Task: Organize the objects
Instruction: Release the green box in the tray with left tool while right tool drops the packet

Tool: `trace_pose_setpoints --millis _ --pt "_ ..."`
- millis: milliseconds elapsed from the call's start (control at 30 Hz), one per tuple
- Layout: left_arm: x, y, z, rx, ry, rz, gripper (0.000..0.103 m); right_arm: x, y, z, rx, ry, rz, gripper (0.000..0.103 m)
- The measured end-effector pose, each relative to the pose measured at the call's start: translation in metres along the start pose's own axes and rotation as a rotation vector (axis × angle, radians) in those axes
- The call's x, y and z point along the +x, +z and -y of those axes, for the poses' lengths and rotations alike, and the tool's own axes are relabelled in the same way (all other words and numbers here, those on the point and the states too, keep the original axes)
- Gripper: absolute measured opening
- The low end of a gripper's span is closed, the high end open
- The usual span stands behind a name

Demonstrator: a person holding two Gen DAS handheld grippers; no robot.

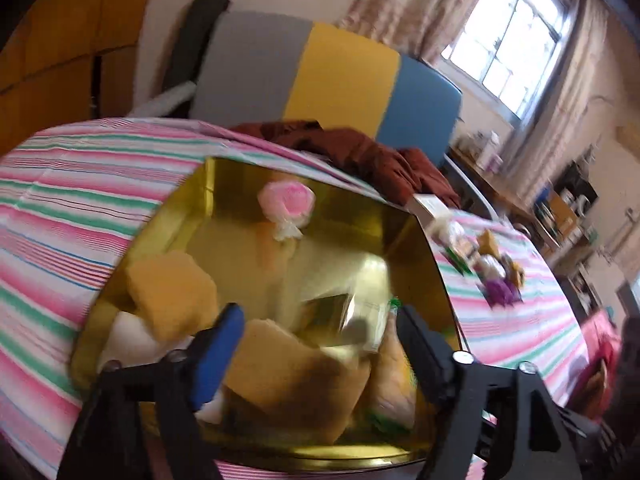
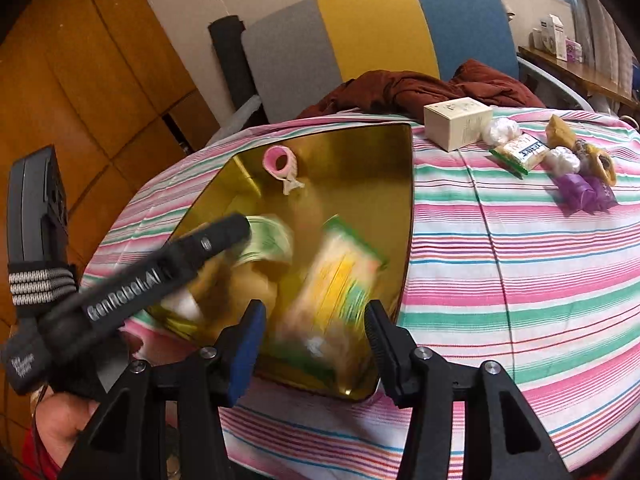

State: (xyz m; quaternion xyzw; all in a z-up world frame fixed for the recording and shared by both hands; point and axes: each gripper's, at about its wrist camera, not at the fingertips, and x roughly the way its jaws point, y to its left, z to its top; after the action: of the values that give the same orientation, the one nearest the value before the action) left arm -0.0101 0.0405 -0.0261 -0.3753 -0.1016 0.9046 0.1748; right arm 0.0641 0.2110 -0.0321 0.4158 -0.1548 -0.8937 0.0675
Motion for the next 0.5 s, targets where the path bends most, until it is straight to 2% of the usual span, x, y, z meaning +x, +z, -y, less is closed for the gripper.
trace_pose_setpoints --millis 67,300,400,500 --pt "-0.006 -0.001 -0.006 -0.038 0.035 0.027 0.098 -0.007 -0.004 0.003 -0.004 0.001 0.025 0.052" --pt "-0.012 -0.006 -0.023 -0.207 0.062 0.021 0.102 -0.018 -0.005 0.02 0.061 0.005 0.046 0.052" --pt "-0.013 -0.006 -0.017 -0.218 0.07 0.019 0.103 -0.027 -0.004 0.03 0.093 -0.006 0.073 0.052" --pt "-0.013 -0.007 -0.003 -0.184 0.06 0.017 0.103 -0.035 -0.003 0.045 0.135 -0.02 0.094 0.052"
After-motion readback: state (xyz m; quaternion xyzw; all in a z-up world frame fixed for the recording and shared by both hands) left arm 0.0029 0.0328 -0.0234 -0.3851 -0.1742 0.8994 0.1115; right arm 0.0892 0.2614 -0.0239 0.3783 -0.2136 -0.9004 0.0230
